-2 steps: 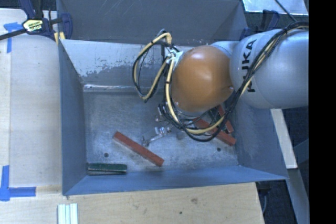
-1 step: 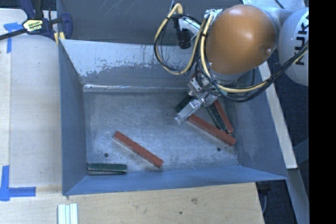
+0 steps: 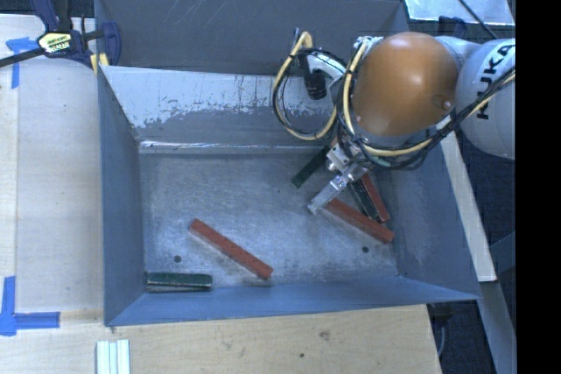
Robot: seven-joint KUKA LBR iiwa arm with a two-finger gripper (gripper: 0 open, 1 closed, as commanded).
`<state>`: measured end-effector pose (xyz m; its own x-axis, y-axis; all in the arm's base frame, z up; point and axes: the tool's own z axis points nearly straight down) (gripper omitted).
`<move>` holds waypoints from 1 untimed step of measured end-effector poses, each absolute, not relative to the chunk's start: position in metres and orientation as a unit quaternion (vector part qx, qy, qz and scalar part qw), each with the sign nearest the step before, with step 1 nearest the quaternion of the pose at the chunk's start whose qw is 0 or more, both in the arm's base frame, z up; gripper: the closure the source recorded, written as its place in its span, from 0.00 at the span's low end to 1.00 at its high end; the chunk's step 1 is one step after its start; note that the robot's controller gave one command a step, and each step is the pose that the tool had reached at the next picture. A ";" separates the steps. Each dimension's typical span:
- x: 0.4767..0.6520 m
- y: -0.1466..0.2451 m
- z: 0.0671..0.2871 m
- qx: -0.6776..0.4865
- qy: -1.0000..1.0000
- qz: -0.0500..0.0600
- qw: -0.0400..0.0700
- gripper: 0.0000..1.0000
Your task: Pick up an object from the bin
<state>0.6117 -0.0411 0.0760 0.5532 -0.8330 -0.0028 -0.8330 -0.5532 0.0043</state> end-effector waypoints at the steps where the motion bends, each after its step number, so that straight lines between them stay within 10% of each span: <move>1: 0.612 -0.038 0.080 0.882 -0.472 -0.002 0.001 1.00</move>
Offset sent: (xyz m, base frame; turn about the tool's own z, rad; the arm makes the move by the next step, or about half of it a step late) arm 0.0000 0.0000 0.0000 0.0000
